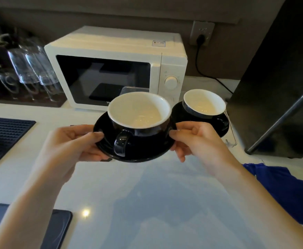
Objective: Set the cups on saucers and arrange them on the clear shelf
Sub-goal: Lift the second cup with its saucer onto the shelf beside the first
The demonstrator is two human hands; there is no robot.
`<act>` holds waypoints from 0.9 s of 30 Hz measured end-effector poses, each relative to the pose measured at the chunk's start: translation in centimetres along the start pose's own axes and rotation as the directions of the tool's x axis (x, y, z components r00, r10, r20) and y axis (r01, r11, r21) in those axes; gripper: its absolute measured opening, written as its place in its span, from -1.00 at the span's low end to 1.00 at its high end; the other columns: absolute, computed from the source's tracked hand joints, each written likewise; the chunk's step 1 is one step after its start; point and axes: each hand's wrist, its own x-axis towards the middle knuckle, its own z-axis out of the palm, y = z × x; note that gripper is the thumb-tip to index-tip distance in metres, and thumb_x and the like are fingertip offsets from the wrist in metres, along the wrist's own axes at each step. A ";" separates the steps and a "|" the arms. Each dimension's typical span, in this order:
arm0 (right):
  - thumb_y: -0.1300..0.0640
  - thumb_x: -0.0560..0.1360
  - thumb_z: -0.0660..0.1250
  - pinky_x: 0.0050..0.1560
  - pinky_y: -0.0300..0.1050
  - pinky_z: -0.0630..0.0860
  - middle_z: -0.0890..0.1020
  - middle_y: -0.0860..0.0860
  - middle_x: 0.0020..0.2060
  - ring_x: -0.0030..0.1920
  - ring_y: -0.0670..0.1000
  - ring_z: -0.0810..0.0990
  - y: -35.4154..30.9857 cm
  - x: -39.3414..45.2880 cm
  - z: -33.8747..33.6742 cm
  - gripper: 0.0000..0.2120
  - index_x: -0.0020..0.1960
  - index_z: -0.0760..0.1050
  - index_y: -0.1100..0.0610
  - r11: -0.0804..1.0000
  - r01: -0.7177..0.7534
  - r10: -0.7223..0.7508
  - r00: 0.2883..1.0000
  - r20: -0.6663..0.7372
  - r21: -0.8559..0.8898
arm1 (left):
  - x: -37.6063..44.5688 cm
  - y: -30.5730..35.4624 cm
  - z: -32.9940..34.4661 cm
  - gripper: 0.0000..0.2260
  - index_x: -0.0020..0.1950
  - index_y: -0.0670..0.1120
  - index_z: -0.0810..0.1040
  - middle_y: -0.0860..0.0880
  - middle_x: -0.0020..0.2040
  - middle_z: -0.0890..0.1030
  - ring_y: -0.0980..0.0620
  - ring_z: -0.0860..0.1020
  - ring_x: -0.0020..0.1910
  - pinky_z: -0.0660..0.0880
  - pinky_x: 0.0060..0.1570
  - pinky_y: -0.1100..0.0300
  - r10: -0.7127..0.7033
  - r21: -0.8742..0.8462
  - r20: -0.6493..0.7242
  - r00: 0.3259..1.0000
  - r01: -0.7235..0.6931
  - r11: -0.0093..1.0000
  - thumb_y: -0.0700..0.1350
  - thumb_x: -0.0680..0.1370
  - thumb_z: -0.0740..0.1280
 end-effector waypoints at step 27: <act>0.18 0.51 0.23 -0.64 -0.37 0.37 0.59 0.21 -0.42 -0.71 -0.15 0.41 4.3 7.2 2.6 -0.84 -0.08 0.48 0.29 0.941 0.004 -0.137 0.919 -0.371 -0.338 | 10.1 -3.2 1.8 -0.77 0.15 -0.13 0.55 0.01 -0.64 0.57 0.12 0.51 -0.67 0.51 -0.54 0.35 -0.005 0.424 0.026 1.000 -0.006 0.906 -0.20 0.51 0.25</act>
